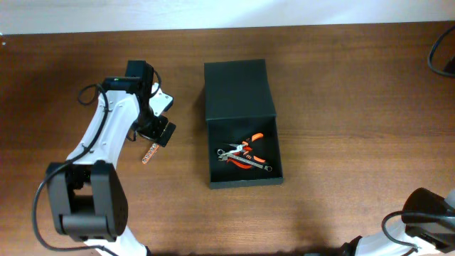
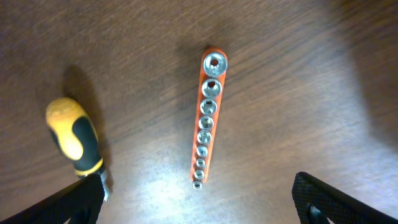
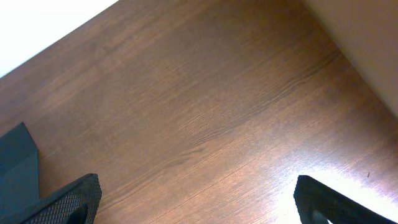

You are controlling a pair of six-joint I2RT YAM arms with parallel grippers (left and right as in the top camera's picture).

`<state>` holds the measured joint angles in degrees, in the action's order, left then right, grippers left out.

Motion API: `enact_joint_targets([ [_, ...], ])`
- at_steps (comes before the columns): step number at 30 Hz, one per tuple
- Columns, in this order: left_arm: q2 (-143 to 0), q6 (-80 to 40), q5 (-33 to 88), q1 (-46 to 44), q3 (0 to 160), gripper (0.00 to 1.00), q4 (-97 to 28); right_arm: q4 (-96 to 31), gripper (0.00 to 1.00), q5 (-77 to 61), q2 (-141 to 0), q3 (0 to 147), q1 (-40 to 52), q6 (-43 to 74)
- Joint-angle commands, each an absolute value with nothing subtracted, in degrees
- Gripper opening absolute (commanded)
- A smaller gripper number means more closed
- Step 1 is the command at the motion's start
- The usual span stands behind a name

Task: Pack container

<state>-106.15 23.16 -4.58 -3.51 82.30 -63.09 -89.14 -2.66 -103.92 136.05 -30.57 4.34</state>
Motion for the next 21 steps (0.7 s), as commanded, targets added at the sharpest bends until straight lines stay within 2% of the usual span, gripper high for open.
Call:
enact_joint_targets([
  [1,-109.71,25.69,-5.34,-3.09,82.43,0.99,-61.25,-89.10,0.99,-3.40,-104.49,135.85,-30.74,4.78],
  [11,-118.21,26.68,-5.19,-2.66,82.32,0.99,-58.89,-88.66,0.99,-3.16,-104.64,135.85,-30.74,4.78],
  [21,-118.52,26.09,-2.26,-2.66,75.07,0.99,-51.59,-88.71,0.99,-3.16,-104.64,135.85,-30.74,4.75],
])
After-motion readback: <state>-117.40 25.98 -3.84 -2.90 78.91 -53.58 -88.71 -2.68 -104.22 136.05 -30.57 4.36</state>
